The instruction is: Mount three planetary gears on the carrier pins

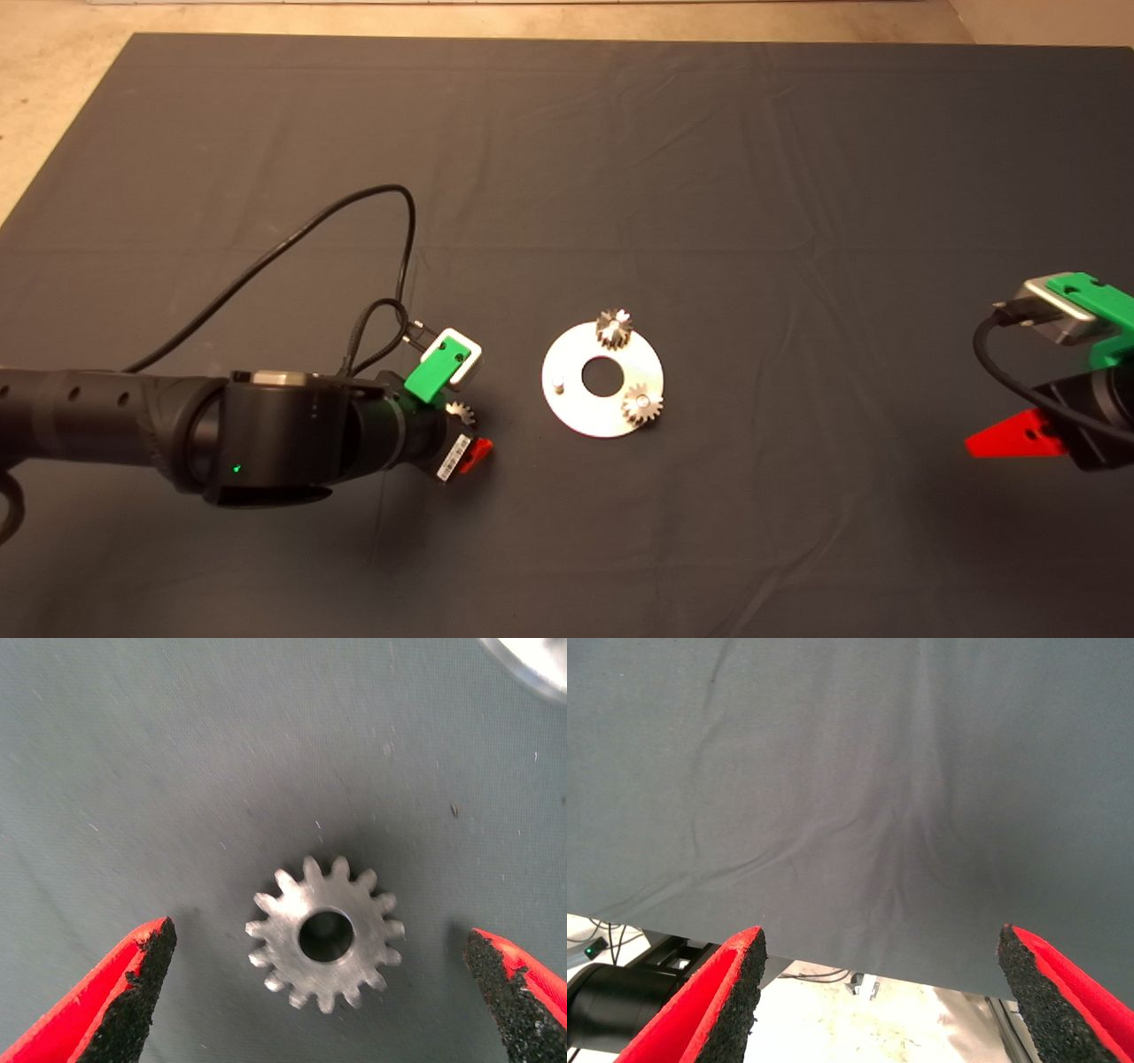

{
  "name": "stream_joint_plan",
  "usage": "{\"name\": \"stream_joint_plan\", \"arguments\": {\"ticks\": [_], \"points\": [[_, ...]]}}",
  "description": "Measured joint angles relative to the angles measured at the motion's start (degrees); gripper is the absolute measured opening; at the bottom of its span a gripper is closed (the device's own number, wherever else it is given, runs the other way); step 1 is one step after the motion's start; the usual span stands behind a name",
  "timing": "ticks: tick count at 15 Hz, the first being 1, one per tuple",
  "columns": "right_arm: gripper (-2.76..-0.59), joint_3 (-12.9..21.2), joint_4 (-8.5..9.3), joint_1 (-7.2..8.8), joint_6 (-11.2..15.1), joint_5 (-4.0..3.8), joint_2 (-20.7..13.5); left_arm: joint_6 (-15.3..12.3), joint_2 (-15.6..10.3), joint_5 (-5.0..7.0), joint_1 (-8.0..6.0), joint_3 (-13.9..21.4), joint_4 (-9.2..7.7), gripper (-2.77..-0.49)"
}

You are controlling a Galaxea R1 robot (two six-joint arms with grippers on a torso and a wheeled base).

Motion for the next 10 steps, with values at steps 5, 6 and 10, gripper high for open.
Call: {"name": "stream_joint_plan", "arguments": {"ticks": [5,6,10], "points": [[-1.44,0.02,0.0,0.0,0.0,0.07,0.02,0.0,0.0,-0.79,0.89,0.0,1.35,-1.02],[-1.44,0.02,0.0,0.0,0.0,0.07,0.02,0.0,-0.02,-0.79,0.88,0.0,1.57,-1.02],[-1.44,0.06,0.0,0.0,0.0,0.05,0.02,0.0,0.0,-0.81,1.52,0.0,2.9,-1.18]]}}
